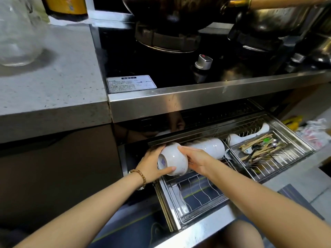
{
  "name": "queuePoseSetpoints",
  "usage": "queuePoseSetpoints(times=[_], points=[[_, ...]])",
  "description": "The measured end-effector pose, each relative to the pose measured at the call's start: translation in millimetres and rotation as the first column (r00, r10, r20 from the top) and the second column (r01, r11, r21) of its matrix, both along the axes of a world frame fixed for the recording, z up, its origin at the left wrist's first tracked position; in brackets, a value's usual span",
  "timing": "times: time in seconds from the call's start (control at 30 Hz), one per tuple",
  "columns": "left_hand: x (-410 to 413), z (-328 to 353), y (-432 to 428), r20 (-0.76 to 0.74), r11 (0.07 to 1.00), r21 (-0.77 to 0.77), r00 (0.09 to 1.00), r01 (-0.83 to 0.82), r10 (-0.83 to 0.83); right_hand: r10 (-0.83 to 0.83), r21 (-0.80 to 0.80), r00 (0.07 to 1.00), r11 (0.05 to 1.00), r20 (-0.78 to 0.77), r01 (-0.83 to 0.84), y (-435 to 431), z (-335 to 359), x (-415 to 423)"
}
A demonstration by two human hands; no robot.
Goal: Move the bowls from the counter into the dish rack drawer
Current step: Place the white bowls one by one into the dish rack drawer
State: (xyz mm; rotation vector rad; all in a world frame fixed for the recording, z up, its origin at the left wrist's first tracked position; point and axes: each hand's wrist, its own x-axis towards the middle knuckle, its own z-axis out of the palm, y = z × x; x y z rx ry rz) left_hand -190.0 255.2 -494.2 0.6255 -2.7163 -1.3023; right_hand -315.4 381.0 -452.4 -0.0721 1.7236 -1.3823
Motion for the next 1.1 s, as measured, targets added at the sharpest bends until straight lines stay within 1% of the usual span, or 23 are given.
queuePoseSetpoints(times=[0.13, 0.27, 0.4, 0.67, 0.8, 0.97, 1.1], points=[[-6.4, -7.4, -2.1, 0.012, 1.0, 0.001, 1.0, -0.019, 0.019, -0.013, 0.012, 0.999, 1.0, 0.039, 0.013, -0.3, -9.0, -5.1], [-10.1, -12.2, -4.5, 0.042, 0.993, -0.112, 0.999, 0.033, -0.029, -0.029, 0.051, 0.997, 0.998, 0.067, 0.026, -0.6, -20.5, -5.7], [-14.9, -15.4, -6.9, 0.085, 0.981, -0.184, 0.995, 0.067, -0.052, -0.062, 0.083, 0.996, 0.995, 0.068, 0.056, -6.4, -28.9, -7.7], [-29.3, -18.4, -7.9, 0.313, 0.919, -0.341, 0.946, 0.198, -0.087, -0.048, 0.071, 0.996, 0.997, 0.08, 0.043, -11.1, -44.4, -11.7], [-37.9, -14.1, -8.9, 0.365, 0.903, -0.362, 0.927, 0.232, -0.092, 0.006, 0.097, 0.999, 0.995, 0.034, -0.01, -11.3, -47.5, -16.6], [-43.4, -13.5, -8.5, 0.339, 0.909, -0.364, 0.938, 0.203, -0.073, 0.182, 0.146, 0.983, 0.974, -0.036, -0.175, 0.5, -41.8, -32.3], [-44.6, -14.1, -9.3, 0.353, 0.903, -0.37, 0.932, 0.218, -0.081, 0.209, 0.215, 0.97, 0.96, -0.122, -0.179, 5.0, -44.6, -35.1]])
